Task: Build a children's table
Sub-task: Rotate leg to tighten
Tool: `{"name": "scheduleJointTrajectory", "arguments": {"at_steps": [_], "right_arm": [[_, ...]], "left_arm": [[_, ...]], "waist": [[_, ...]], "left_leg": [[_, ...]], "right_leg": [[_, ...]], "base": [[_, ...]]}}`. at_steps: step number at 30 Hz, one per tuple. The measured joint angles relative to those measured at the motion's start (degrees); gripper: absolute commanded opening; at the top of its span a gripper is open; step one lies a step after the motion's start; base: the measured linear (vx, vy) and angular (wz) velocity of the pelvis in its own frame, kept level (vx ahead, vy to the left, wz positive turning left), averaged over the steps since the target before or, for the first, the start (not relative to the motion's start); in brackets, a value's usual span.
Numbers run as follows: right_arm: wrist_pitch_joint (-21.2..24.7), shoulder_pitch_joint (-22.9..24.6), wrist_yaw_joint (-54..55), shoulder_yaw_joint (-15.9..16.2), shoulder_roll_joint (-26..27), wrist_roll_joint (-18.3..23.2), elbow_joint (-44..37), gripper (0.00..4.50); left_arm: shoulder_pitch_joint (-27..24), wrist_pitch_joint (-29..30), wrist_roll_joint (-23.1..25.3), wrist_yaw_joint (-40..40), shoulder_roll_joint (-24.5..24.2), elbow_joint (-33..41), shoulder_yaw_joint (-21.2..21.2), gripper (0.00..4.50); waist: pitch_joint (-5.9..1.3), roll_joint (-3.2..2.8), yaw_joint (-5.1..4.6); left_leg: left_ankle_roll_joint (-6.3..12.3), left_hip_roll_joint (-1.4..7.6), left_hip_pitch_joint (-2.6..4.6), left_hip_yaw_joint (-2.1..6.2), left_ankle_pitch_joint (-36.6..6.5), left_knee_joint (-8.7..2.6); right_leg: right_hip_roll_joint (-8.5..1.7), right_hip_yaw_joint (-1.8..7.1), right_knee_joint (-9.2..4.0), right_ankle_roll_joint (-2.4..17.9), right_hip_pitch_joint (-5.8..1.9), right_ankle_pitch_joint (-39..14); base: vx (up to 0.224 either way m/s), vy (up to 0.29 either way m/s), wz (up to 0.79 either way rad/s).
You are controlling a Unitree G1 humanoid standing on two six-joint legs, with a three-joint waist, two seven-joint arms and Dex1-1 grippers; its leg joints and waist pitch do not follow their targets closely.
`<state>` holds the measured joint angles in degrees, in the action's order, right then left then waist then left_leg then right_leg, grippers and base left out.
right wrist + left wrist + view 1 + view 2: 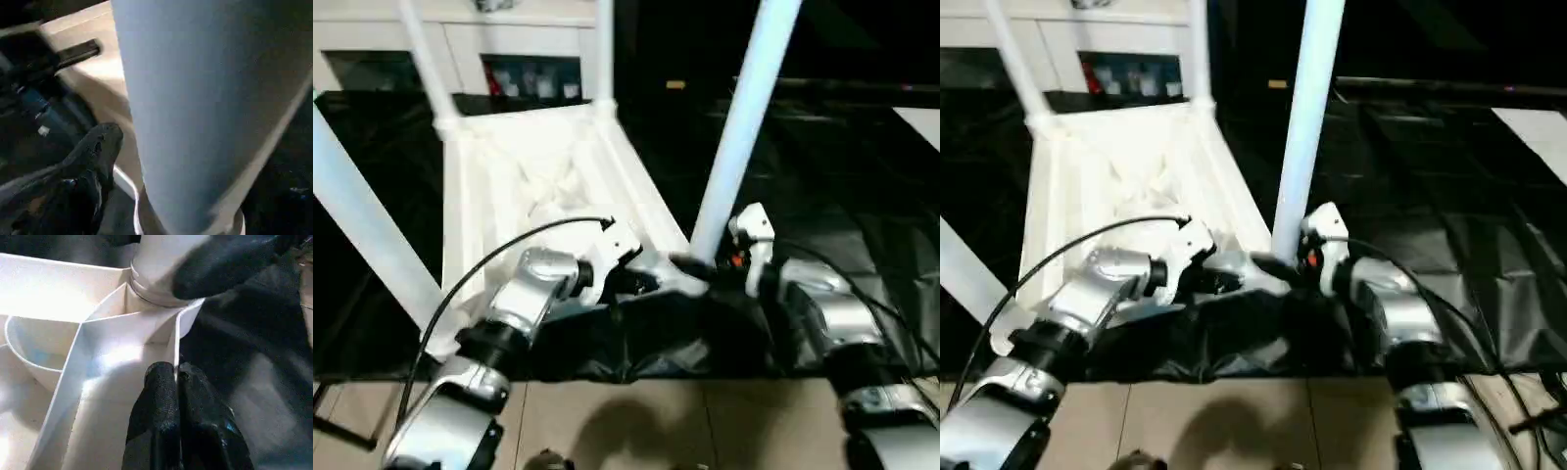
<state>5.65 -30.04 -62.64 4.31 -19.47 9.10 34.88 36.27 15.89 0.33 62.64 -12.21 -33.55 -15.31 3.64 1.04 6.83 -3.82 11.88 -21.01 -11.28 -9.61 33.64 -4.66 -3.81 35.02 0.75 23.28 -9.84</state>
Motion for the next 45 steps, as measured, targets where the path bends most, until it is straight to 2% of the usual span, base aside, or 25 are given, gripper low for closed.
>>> {"name": "scheduleJointTrajectory", "arguments": {"at_steps": [4,8,11,18,22,33,37,41,45], "right_arm": [[-0.1,1.1,-8.1,2.7,-2.8,0.0,-1.6,3.42],[0.0,1.6,-11.3,4.1,-3.8,0.0,-2.7,3.42],[0.2,1.5,-12.0,4.2,-3.9,0.0,-2.9,3.42],[0.8,1.5,-14.4,5.2,-5.2,0.4,-3.1,2.74],[1.2,1.6,-15.3,5.2,-5.4,0.5,-3.1,2.55],[1.5,2.5,-14.9,4.9,-5.2,1.1,-3.9,2.51],[0.9,2.3,-7.7,2.3,-2.4,1.0,-1.0,2.50],[-0.6,0.4,3.9,-1.4,1.7,0.8,4.0,2.50],[-1.0,-1.7,14.5,-4.6,5.0,0.7,7.6,2.50]], "left_arm": [[-1.1,-0.2,-0.9,6.4,-2.6,1.9,-1.1,0.00],[-1.8,-0.5,-1.3,9.4,-4.0,3.0,-1.4,0.00],[-1.9,-0.5,-1.6,10.3,-4.5,3.2,-1.4,0.00],[-2.1,-0.4,-1.9,13.1,-5.2,3.8,-1.7,0.00],[-2.1,-0.4,-2.3,13.4,-5.3,3.8,-2.0,0.00],[-2.1,0.1,-2.3,12.9,-5.1,3.9,-2.0,0.00],[-2.0,0.1,-1.2,6.8,-3.4,3.4,-1.3,0.00],[-0.3,1.3,0.0,-1.4,0.2,0.6,0.6,0.00],[1.3,2.4,1.1,-9.6,4.1,-1.7,1.8,0.00]], "waist": [[0.01,0.01,0.85],[0.01,0.02,1.19],[0.01,0.02,1.29],[0.03,0.05,1.57],[0.03,0.06,1.50],[0.03,0.05,1.60],[0.03,0.05,1.00],[0.02,0.04,-0.86],[-0.01,-0.01,-1.74]], "left_leg": [[0.00,0.01,-0.03,0.00,0.0,0.01],[0.00,0.01,-0.03,-0.01,0.0,0.03],[0.00,0.01,-0.03,-0.01,0.0,0.02],[0.01,0.01,-0.09,-0.01,0.0,0.02],[0.01,0.01,-0.08,-0.01,0.0,0.04],[0.01,0.00,-0.09,-0.01,0.0,0.04],[0.01,0.00,-0.06,-0.01,0.0,0.13],[0.00,-0.01,0.00,-0.01,0.0,0.15],[0.00,-0.03,-0.02,-0.01,0.0,0.08]], "right_leg": [[0.00,-0.01,-0.01,0.0,0.01,0.0],[-0.01,-0.01,0.00,0.0,0.01,0.0],[-0.01,-0.01,0.00,0.0,0.01,0.0],[-0.02,-0.02,-0.02,0.0,0.03,0.0],[-0.02,-0.01,-0.01,0.0,0.03,0.0],[-0.03,-0.02,-0.01,0.0,0.03,0.0],[-0.03,0.00,0.02,0.0,0.02,0.0],[-0.03,0.02,0.04,-0.1,0.01,0.0],[-0.03,0.02,0.02,0.0,0.05,0.0]], "base": [[0.000,0.000,0.00],[0.000,0.000,0.00],[0.000,0.000,0.00],[0.000,0.000,0.00],[0.000,0.000,0.00],[0.000,0.000,0.00],[0.000,0.000,0.00],[0.000,0.000,0.00],[0.000,0.000,0.00]]}}
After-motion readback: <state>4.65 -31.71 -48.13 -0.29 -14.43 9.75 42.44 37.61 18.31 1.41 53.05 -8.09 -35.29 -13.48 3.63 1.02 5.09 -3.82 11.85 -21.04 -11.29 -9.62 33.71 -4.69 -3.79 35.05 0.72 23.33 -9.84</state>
